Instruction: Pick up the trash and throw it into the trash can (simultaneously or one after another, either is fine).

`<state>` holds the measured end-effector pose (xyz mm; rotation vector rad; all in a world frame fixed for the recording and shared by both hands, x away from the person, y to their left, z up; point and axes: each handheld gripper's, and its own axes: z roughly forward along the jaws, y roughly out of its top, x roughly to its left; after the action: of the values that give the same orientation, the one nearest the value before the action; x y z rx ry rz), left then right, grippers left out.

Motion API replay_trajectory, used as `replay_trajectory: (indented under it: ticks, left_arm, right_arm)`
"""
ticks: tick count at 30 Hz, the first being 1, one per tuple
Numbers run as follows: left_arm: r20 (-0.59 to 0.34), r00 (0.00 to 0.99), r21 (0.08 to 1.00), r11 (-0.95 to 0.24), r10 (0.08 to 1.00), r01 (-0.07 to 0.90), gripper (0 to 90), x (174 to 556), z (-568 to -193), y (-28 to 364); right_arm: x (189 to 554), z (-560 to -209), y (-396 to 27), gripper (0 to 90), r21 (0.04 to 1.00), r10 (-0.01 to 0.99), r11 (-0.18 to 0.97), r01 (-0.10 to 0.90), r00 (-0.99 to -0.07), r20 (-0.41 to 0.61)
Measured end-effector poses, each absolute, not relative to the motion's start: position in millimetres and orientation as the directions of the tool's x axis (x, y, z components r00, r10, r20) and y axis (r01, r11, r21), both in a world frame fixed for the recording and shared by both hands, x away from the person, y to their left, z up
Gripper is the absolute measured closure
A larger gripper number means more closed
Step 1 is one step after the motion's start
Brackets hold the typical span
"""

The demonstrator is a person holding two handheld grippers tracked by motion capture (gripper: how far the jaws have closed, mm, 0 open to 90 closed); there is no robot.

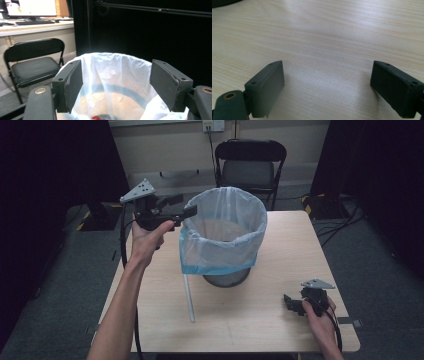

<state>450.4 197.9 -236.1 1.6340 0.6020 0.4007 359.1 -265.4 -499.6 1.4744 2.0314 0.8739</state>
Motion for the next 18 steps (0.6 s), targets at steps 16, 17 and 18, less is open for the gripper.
replay_trajectory:
  ticks: [16, 17, 18]
  left_arm:
    - [-0.105, 0.770, 0.980, -0.065, 0.629, 0.187, 25.9, 436, -249, 239]
    - [-0.091, 0.768, 0.980, -0.079, 0.634, 0.181, 25.9, 432, -250, 240]
    - [-0.091, 0.768, 0.980, -0.079, 0.634, 0.181, 25.9, 432, -250, 240]
  right_arm:
    - [359, -500, -265, 11.0, 0.732, 0.952, 0.216, 0.646, -0.305, -0.012]
    - [359, -500, -265, 11.0, 0.732, 0.952, 0.216, 0.646, -0.305, -0.012]
    - [359, -500, -265, 11.0, 0.732, 0.952, 0.216, 0.646, -0.305, -0.012]
